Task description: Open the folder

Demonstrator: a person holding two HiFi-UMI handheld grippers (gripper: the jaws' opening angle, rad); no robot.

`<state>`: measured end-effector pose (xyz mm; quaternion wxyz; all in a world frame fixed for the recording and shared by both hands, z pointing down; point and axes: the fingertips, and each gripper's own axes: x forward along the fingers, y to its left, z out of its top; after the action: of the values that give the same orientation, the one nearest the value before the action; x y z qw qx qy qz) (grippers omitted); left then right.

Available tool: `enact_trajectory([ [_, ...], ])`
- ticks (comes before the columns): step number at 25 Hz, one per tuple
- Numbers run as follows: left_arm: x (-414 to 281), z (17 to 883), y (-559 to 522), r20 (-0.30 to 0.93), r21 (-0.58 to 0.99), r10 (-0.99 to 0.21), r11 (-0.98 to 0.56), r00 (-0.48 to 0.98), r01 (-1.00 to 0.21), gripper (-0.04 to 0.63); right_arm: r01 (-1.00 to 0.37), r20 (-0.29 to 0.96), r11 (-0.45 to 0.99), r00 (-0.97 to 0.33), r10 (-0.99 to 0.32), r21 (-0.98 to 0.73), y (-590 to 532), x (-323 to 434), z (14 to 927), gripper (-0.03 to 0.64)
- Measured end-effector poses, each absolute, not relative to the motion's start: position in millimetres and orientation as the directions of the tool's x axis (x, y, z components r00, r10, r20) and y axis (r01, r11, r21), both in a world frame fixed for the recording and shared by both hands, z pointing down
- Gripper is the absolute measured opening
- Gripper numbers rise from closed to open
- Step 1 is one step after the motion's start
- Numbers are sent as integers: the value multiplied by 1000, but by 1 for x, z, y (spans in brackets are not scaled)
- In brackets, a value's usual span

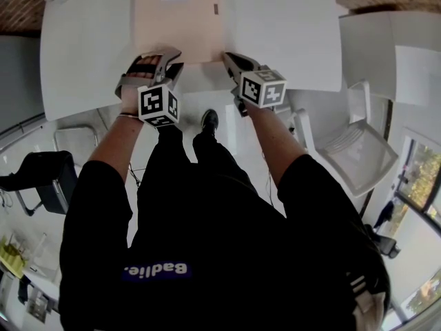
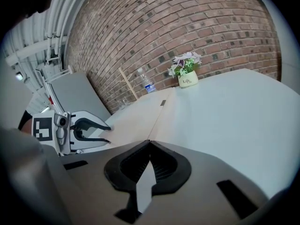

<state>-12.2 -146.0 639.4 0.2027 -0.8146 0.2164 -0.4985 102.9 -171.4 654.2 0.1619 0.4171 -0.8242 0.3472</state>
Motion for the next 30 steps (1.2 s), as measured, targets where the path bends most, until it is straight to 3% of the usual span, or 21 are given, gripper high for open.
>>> enact_trajectory([
  [1,-13,640,-146,726,-543,-554,-825,407,-155,86,-798,557,414,-602,-573,-437,-171,101,655,28],
  [3,-16,641,-148,729,-540,-559,-824,396,-171,69,-796,557,419,-605,-569,-436,-171,99,655,28],
  [8,-15,640,-149,731,-498,-552,-834,402,-238,54,-800,567,421,-600,-565,-427,-170,98,655,28],
  [14,-15,623,-158,671,-396,-576,-811,466,-431,40,-815,595,450,-575,-561,-364,-171,99,657,28],
  [20,-23,609,-155,620,-335,-608,-776,495,-535,35,-820,612,461,-565,-554,-339,-170,99,657,28],
  [30,-43,566,-153,482,-40,-664,-669,572,-742,32,-836,670,484,-516,-534,-258,-173,109,658,28],
])
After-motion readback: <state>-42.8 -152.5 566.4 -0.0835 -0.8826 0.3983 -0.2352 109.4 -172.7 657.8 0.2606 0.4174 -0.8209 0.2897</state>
